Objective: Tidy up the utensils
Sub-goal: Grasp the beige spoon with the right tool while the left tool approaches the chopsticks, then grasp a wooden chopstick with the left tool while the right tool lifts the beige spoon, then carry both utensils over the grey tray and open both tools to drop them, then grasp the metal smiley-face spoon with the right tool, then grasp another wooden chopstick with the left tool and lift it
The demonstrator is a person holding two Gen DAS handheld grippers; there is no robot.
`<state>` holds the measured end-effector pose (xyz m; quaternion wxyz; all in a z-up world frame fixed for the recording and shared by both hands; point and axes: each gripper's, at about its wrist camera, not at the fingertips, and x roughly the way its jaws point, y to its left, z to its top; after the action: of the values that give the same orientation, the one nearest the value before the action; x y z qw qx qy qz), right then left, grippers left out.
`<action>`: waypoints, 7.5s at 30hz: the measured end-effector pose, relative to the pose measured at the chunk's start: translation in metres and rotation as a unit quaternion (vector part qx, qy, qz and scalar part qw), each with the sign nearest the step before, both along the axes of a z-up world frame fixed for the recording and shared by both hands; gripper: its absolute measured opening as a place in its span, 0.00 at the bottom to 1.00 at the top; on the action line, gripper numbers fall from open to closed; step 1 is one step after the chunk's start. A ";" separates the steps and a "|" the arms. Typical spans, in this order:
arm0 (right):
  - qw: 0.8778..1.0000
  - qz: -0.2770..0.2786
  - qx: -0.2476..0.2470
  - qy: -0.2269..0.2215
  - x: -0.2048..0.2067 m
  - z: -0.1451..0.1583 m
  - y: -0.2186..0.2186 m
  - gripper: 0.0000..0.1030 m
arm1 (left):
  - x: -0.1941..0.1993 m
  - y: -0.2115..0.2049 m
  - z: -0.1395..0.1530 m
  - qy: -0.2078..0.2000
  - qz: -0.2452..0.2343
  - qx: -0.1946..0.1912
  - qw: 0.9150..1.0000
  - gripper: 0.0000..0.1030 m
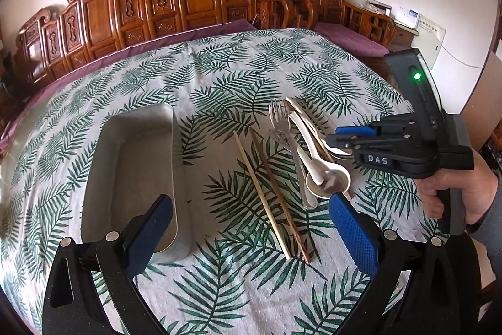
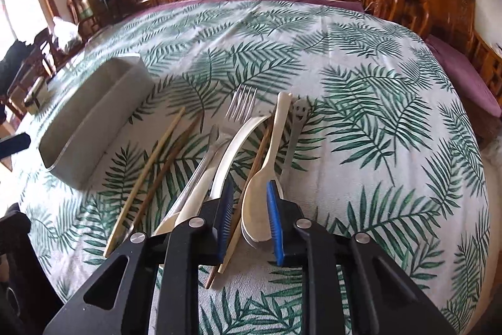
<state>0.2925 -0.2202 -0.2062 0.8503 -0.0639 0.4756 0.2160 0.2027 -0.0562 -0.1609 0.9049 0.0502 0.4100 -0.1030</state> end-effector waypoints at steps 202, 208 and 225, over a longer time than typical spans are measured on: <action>0.997 -0.045 -0.047 0.051 -0.013 -0.020 -0.040 0.07 | 0.047 -0.023 -0.052 0.085 -0.036 -0.007 0.996 0.16; 0.998 -0.034 -0.040 0.045 -0.015 -0.021 -0.043 0.07 | 0.059 -0.030 -0.063 0.104 -0.033 -0.011 0.994 0.16; 0.998 -0.026 -0.040 0.039 -0.016 -0.021 -0.043 0.07 | 0.084 -0.050 -0.083 0.132 -0.023 0.020 0.991 0.16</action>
<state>0.2766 -0.2635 -0.2276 0.8332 -0.0764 0.5184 0.1768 0.2872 -0.1058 -0.2440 0.8393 0.0635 0.5262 -0.1210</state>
